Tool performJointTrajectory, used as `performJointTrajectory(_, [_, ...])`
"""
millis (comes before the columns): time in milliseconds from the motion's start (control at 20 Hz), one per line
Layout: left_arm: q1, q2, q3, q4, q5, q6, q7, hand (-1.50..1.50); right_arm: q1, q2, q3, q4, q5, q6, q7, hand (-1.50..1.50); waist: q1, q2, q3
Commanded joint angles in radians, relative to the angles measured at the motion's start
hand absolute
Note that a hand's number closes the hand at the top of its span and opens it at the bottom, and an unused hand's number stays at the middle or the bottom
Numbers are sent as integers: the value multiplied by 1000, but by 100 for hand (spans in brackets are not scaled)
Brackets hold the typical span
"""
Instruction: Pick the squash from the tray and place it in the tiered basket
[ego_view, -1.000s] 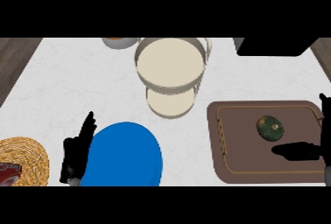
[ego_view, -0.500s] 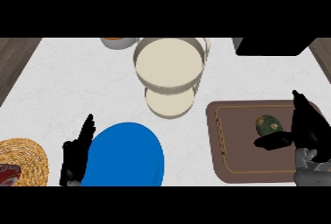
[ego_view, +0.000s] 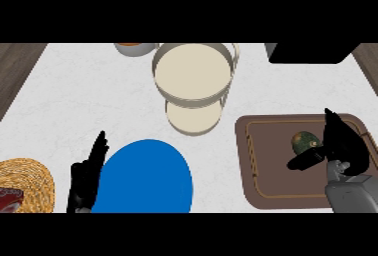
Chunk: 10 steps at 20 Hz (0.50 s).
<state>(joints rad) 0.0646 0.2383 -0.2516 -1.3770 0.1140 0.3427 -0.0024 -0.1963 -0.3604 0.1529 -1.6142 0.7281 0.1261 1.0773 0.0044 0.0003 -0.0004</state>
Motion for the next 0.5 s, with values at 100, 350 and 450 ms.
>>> performJointTrajectory(100, [20, -9, 9, -44, -8, -7, 24, 0, -39, 17, -29, 15, -14, 134, 124, -150, -1, -2, 0])
performJointTrajectory(350, [-4, -44, 32, 45, -29, -19, -43, 0, 0, 56, -40, 6, 6, 111, 98, -150, -5, -1, 0])
performJointTrajectory(450, [2, -6, 46, -32, -14, -36, 57, 0, -46, 60, -59, 54, -3, 144, 98, -150, -1, -1, 0])
